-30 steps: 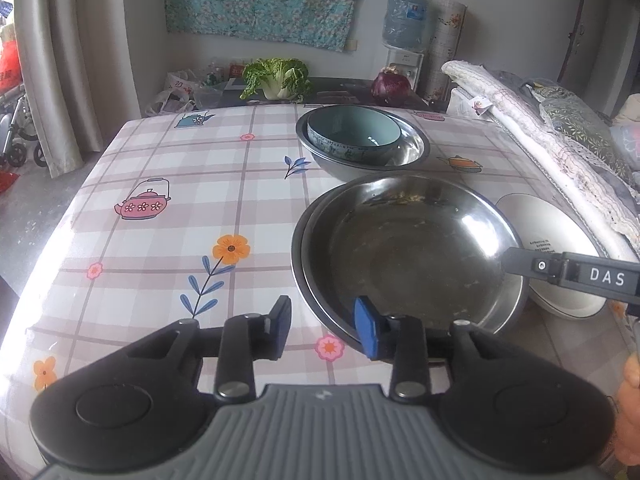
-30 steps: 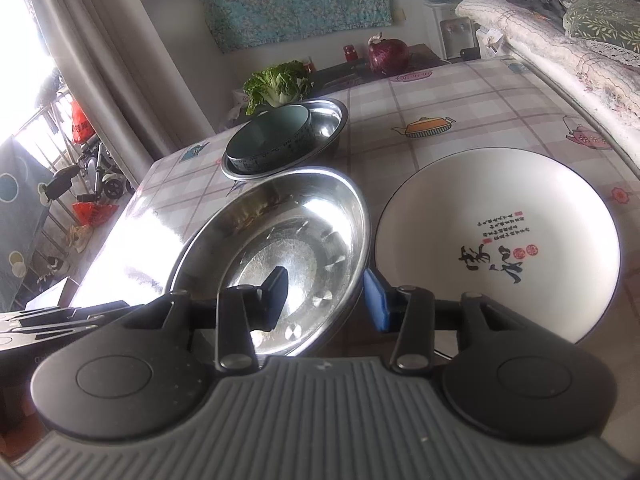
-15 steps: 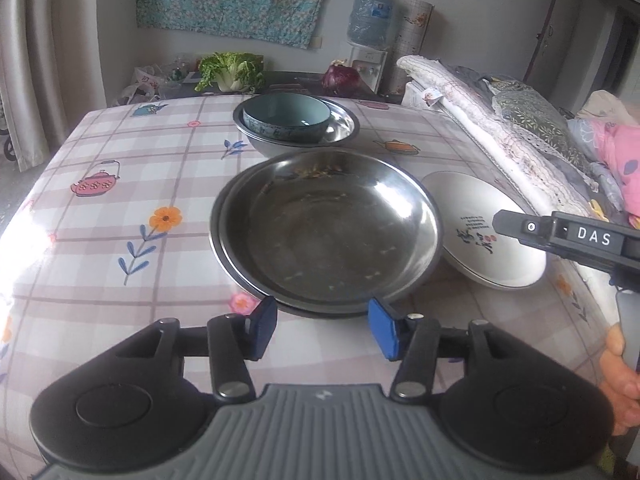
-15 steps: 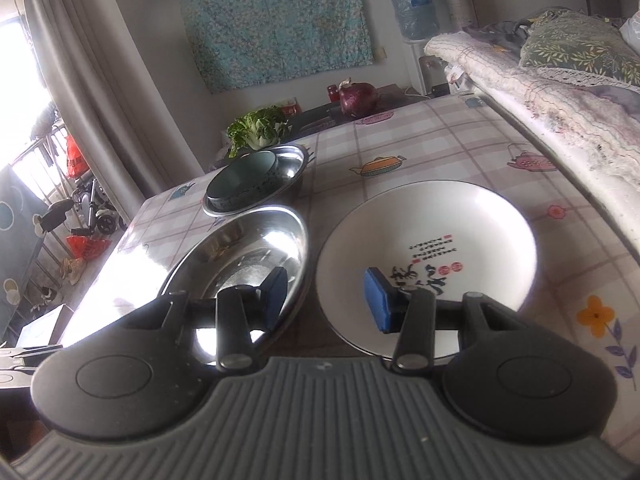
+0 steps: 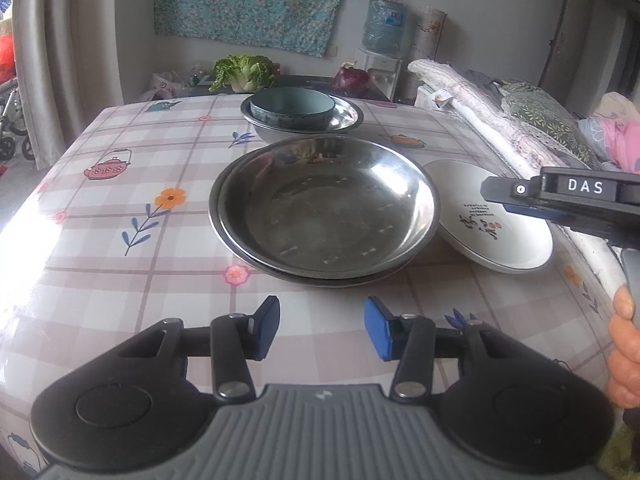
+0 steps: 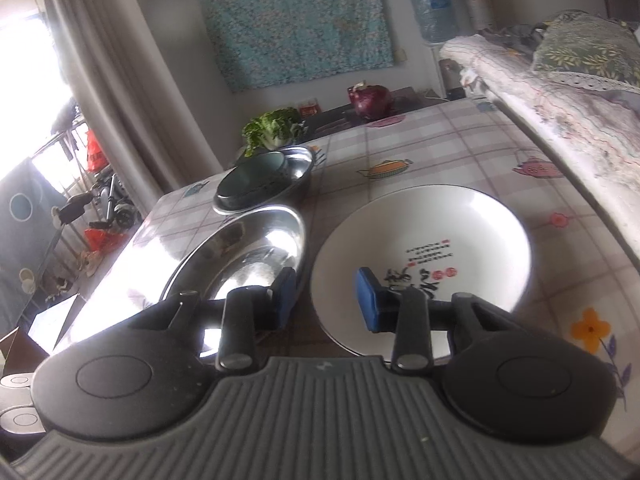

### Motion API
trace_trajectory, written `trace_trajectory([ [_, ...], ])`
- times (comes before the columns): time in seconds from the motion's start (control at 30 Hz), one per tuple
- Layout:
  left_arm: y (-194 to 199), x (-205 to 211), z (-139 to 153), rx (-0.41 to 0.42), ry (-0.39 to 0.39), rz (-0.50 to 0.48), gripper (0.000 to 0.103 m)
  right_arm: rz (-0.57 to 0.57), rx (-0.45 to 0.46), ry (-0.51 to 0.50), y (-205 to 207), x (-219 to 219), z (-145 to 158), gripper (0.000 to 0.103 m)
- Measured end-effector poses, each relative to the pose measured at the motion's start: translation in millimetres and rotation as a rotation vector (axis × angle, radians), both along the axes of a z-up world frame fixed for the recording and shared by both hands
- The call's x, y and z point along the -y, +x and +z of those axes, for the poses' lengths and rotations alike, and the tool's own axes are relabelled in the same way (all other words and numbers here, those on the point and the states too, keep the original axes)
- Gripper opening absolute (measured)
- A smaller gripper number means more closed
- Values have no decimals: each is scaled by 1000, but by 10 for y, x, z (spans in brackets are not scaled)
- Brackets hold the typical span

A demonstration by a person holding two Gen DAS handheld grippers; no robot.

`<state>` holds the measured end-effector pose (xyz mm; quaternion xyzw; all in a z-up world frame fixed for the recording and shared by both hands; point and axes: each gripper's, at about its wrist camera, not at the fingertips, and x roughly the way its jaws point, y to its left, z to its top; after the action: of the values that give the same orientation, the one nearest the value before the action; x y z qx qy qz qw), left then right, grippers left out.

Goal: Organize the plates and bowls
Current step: 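Grasp the rim of the white calligraphy plate with the right tool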

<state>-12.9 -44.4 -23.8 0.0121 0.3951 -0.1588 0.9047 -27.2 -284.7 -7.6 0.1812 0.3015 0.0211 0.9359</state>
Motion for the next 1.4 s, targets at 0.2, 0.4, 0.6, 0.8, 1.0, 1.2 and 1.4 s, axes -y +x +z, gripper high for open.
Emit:
trace_trajectory([
  [0.2,103,-143,-16,-7,-7,31,43,49,-25,-53,395,-326,-61,27],
  [0.4,175,-220,-76,-24,-23,28,42,81,-74,-68,572,-523,-160,27],
  [0.6,201,-227,-116,-40,-40,1,42,116,-96,-133,604,-728,-199,27],
  [0.8,167,-109,-99,-60,-66,-117,42,69,-77,-116,497,-562,-102,27],
  [1.0,94,313,-53,-27,-40,-306,48,-71,-57,-130,193,36,66,40],
  [1.2,170,709,-132,-79,-179,-335,50,-260,-95,-111,-113,838,-15,42],
  [1.4,306,958,-229,-123,-267,-251,51,-307,-153,-33,-186,1270,-283,42],
])
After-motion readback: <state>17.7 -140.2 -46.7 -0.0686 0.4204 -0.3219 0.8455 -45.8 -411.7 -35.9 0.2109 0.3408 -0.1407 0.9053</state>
